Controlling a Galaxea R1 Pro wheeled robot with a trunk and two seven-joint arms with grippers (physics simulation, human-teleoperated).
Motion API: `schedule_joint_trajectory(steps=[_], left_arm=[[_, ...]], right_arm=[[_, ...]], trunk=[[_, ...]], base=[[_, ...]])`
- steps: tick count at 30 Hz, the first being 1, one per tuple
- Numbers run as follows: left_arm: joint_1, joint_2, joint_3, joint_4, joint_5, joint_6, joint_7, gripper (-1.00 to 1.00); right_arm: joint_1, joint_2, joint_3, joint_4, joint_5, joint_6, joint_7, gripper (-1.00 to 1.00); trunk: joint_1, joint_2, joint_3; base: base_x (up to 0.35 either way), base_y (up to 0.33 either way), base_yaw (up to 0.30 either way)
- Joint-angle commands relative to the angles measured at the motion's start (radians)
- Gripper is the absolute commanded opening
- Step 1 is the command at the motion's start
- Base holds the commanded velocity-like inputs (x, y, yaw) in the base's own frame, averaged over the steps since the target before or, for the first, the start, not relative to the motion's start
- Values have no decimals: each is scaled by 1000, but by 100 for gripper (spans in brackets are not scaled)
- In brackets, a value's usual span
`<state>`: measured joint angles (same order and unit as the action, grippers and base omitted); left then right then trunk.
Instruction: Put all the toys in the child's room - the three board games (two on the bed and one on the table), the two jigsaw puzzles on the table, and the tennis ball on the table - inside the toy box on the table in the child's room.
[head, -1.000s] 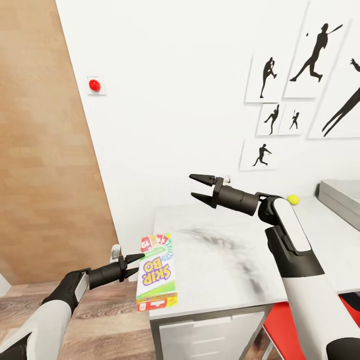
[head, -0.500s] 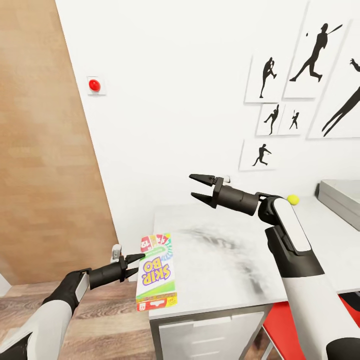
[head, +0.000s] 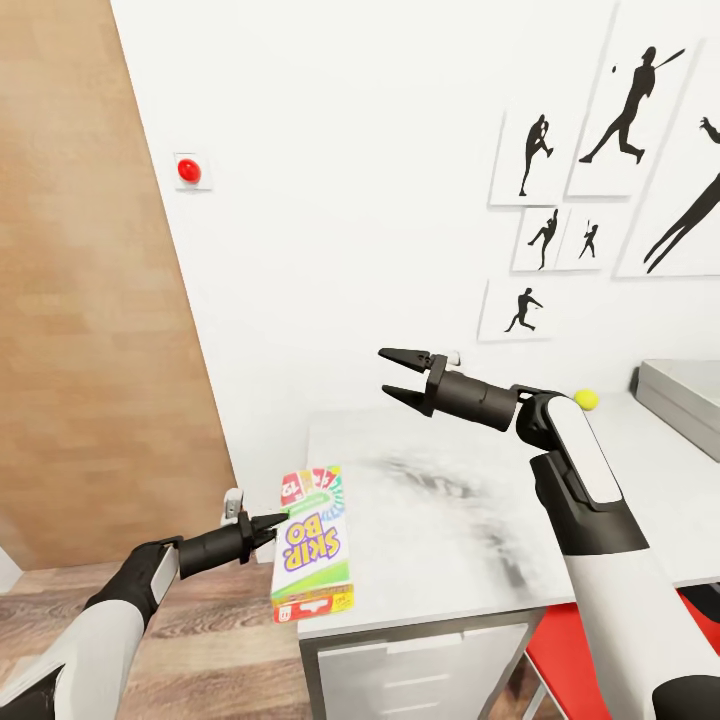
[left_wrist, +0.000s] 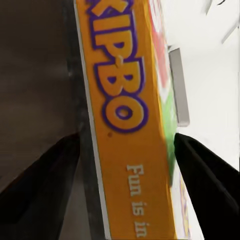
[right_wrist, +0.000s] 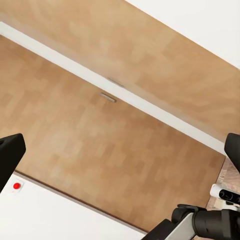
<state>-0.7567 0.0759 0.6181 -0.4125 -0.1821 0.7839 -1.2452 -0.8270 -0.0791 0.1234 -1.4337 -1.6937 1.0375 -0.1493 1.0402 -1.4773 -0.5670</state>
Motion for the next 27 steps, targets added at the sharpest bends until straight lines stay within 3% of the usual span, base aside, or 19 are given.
schedule_joint_trajectory(steps=[1, 27], left_arm=[[-1, -1, 6, 0, -16, 5, -7, -100], [-1, -11, 6, 0, -17, 3, -7, -100]], right_arm=[[-1, -1, 1, -1, -11, 1, -10, 100], [-1, -1, 1, -1, -11, 0, -10, 100]], trunk=[[0, -1, -1], [0, -1, -1]], base=[[0, 0, 0], [0, 0, 0]])
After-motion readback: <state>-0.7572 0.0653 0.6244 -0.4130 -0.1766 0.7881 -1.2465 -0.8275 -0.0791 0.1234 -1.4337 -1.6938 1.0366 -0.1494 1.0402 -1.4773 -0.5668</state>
